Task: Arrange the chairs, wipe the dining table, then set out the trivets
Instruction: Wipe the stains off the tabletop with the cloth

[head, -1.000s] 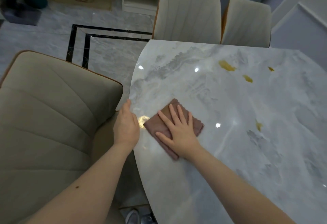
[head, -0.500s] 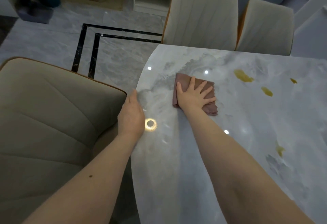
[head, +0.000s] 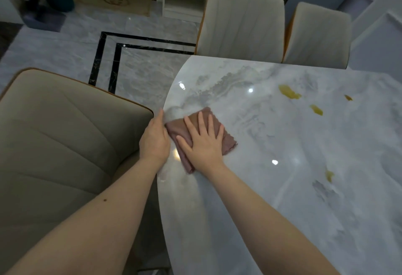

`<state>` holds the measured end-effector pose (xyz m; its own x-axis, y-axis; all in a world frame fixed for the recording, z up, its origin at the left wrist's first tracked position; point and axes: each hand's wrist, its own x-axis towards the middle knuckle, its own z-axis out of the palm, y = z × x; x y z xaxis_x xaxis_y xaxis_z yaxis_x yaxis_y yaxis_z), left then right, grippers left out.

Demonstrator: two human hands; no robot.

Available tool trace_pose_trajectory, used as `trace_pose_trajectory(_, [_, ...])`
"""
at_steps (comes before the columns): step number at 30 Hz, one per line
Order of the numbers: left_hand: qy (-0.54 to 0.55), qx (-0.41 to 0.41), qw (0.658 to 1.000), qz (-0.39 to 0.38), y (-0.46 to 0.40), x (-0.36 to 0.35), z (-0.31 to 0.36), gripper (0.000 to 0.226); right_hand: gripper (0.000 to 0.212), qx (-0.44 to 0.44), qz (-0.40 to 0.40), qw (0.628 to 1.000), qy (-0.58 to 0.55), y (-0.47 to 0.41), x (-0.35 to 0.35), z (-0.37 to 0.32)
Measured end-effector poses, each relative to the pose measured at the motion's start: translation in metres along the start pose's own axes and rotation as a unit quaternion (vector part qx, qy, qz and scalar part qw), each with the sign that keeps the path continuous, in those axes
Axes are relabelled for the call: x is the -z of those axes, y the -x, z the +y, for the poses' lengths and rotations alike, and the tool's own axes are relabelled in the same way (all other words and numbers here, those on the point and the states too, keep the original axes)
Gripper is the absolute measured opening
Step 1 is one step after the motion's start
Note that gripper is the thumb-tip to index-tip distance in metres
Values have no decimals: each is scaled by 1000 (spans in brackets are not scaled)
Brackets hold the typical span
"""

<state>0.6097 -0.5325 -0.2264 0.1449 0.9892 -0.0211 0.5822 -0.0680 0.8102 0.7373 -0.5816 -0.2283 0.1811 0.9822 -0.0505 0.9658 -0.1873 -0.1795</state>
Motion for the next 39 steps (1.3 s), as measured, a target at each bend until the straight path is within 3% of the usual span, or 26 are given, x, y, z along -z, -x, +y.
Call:
trace_pose_trajectory(5, [-30,-25,999,-17,42,12,-7,35,72,27,-17,999,-13,63,1,4])
trace_pose_trajectory(9, [-95,26,993,-66,70,20,-15,29,82,34,-20,996,-81,114,8,0])
trace_pose_trajectory(13, [-198,70,964,-163,91,35,-13,27,47,25,-41,970,-240,145,10,-14])
trace_pose_trajectory(15, [-207,64,958,-189,106,50,-6,27,39,-16,-43,932,-359,158,22,-25])
trace_pose_trajectory(17, [-172,57,963,-200,117,58,-2,24,34,-99,-59,862,-495,164,40,-36])
trace_pose_trajectory(20, [-123,44,970,-204,137,72,9,26,37,-199,-67,762,-612,176,64,-51])
trace_pose_trajectory(24, [-91,25,977,-192,158,93,27,31,40,-221,-64,681,-695,194,90,-69])
trace_pose_trajectory(29, [-21,55,986,-158,179,120,48,39,49,-265,-80,542,-794,211,117,-90])
trace_pose_trajectory(36, [105,115,987,-45,218,155,70,37,51,-210,-153,480,-838,238,151,-127])
trace_pose_trajectory(39, [152,128,980,28,238,167,73,33,57,-201,-176,478,-837,249,166,-144])
